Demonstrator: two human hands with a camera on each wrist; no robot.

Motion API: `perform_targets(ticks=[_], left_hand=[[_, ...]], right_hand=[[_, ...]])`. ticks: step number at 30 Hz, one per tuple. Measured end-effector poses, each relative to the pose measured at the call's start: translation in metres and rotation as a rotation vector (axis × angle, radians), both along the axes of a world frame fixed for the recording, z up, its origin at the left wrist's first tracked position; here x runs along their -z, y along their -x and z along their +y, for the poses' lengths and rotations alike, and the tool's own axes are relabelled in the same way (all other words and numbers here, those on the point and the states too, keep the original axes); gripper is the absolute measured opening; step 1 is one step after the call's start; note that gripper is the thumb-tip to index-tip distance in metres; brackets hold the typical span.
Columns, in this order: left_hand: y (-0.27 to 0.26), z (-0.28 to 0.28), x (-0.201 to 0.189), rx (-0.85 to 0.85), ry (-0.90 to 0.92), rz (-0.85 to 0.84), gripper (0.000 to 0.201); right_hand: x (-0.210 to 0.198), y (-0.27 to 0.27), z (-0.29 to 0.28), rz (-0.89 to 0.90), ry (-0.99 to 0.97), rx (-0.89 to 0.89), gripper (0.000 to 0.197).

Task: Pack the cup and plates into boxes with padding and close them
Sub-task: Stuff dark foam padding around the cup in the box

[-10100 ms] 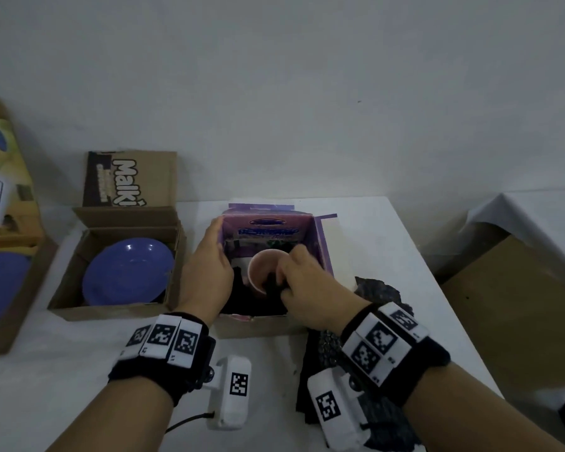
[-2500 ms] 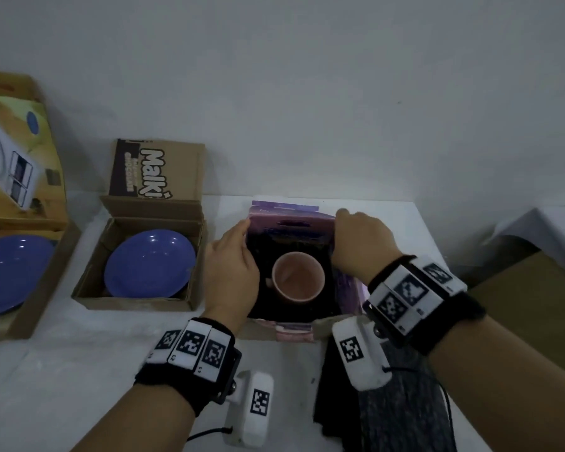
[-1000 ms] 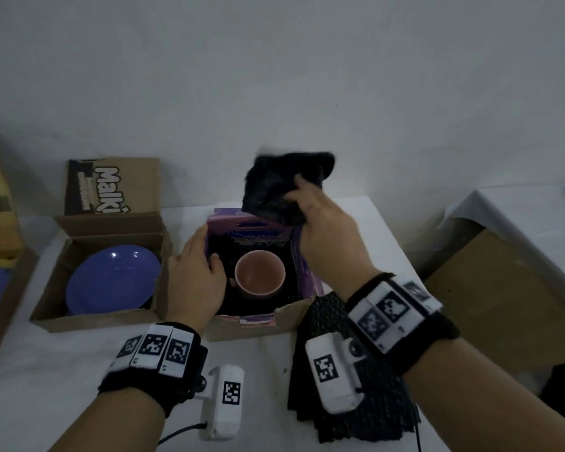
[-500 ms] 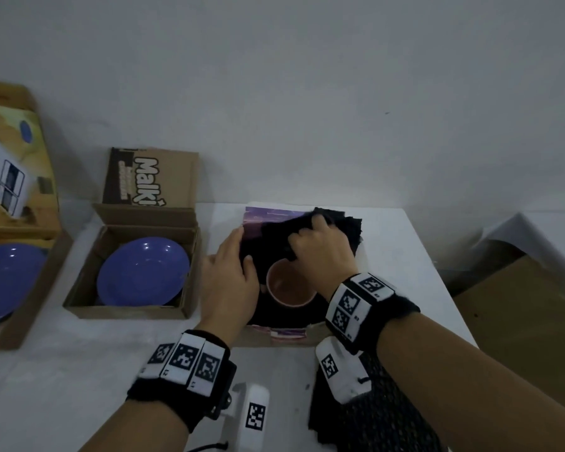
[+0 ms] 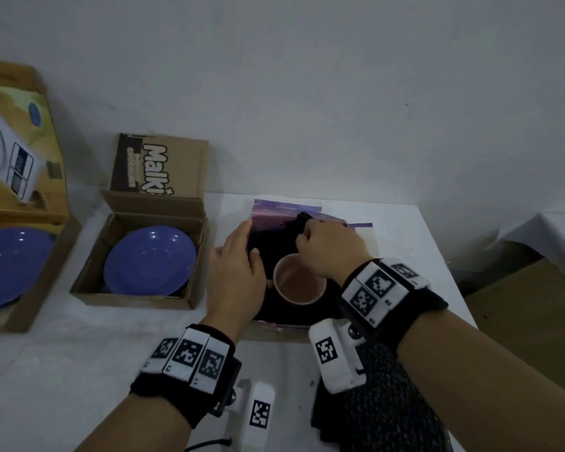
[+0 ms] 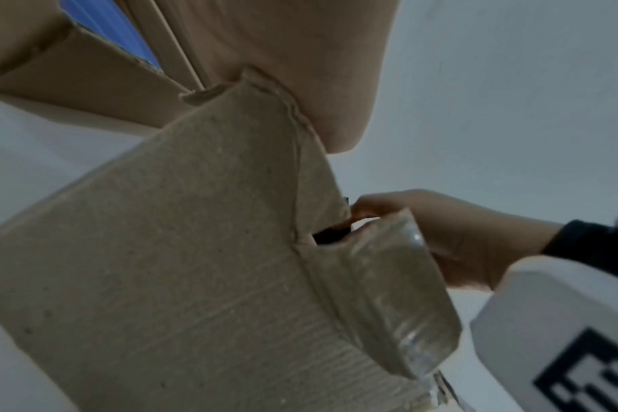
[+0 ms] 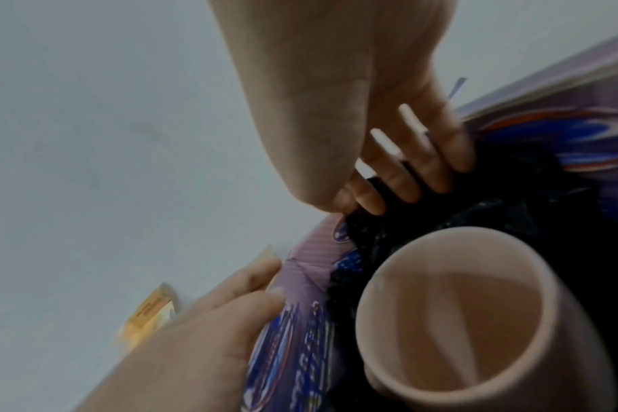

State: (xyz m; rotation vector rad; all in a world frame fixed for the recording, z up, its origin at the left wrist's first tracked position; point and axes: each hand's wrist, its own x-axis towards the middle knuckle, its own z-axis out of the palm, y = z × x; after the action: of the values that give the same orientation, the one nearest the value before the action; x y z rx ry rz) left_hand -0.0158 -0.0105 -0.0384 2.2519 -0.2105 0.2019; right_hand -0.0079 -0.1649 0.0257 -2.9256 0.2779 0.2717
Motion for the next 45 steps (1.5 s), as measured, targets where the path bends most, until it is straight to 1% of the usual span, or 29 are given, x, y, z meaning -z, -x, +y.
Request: perform_targets(ticks=[2, 3, 4, 6, 8, 10, 13, 15, 17, 21, 22, 25, 26, 28, 29, 31, 33, 36, 41, 45], left_hand=[[0.000, 0.001, 0.000, -0.001, -0.017, 0.004, 0.050], [0.000, 0.001, -0.001, 0.002, -0.024, 0.012, 0.050], [0.000, 0.001, -0.002, 0.003, -0.023, 0.020, 0.051], [-0.001, 0.001, -0.005, -0.004, -0.019, 0.032, 0.051], [0.000, 0.001, -0.005, -0.018, -0.045, 0.036, 0.052], [0.001, 0.001, -0.004, -0.030, -0.067, 0.040, 0.052], [0.003, -0.001, -0.008, -0.029, -0.068, 0.055, 0.052], [0.004, -0.003, -0.011, -0.023, -0.085, 0.054, 0.052], [0.004, -0.004, -0.011, -0.015, -0.093, 0.063, 0.052], [0.005, -0.001, -0.009, -0.018, -0.097, 0.083, 0.052], [0.006, 0.000, -0.009, -0.017, -0.097, 0.085, 0.052], [0.003, 0.000, -0.011, -0.004, -0.093, 0.067, 0.052], [0.002, -0.001, -0.010, -0.006, -0.093, 0.064, 0.052], [0.001, -0.001, -0.010, -0.005, -0.095, 0.056, 0.051], [0.001, -0.002, -0.010, -0.002, -0.096, 0.051, 0.051], [0.001, -0.001, -0.010, 0.004, -0.098, 0.047, 0.052], [0.002, 0.000, -0.009, 0.001, -0.099, 0.053, 0.052], [0.004, 0.000, -0.011, -0.003, -0.110, 0.055, 0.052], [0.003, 0.000, -0.013, -0.009, -0.132, 0.068, 0.051], [0.003, 0.000, -0.014, -0.011, -0.100, 0.083, 0.052]], right_hand=[[0.004, -0.004, 0.012, 0.263, -0.121, -0.046, 0.041], [0.009, -0.006, 0.016, 0.357, -0.193, -0.042, 0.044], [0.013, -0.007, 0.018, 0.387, -0.239, -0.038, 0.045], [0.020, -0.009, 0.014, 0.302, -0.277, -0.014, 0.046], [0.024, -0.010, 0.007, 0.232, -0.248, 0.019, 0.046], [0.025, -0.012, 0.001, 0.278, -0.233, 0.003, 0.046], [0.026, -0.016, -0.001, 0.356, -0.263, -0.005, 0.048], [0.030, -0.016, 0.000, 0.356, -0.284, 0.021, 0.050], [0.036, -0.013, 0.002, 0.342, -0.317, 0.092, 0.052], [0.035, -0.014, 0.004, 0.387, -0.385, 0.106, 0.047], [0.029, -0.014, 0.002, 0.369, -0.359, 0.086, 0.044], [0.011, -0.019, -0.001, 0.131, -0.212, 0.058, 0.035], [0.008, -0.020, 0.000, 0.107, -0.196, 0.053, 0.034], [0.012, -0.020, 0.006, 0.198, -0.160, 0.026, 0.040], [0.018, -0.019, 0.008, 0.242, -0.163, 0.044, 0.044], [0.025, -0.016, 0.014, 0.302, -0.215, 0.109, 0.054], [0.029, -0.015, 0.017, 0.320, -0.228, 0.145, 0.060], [0.030, -0.013, 0.015, 0.320, -0.269, 0.172, 0.060], [0.034, -0.006, 0.004, 0.283, -0.519, 0.233, 0.063], [0.025, -0.007, -0.002, 0.226, -0.618, 0.233, 0.062]])
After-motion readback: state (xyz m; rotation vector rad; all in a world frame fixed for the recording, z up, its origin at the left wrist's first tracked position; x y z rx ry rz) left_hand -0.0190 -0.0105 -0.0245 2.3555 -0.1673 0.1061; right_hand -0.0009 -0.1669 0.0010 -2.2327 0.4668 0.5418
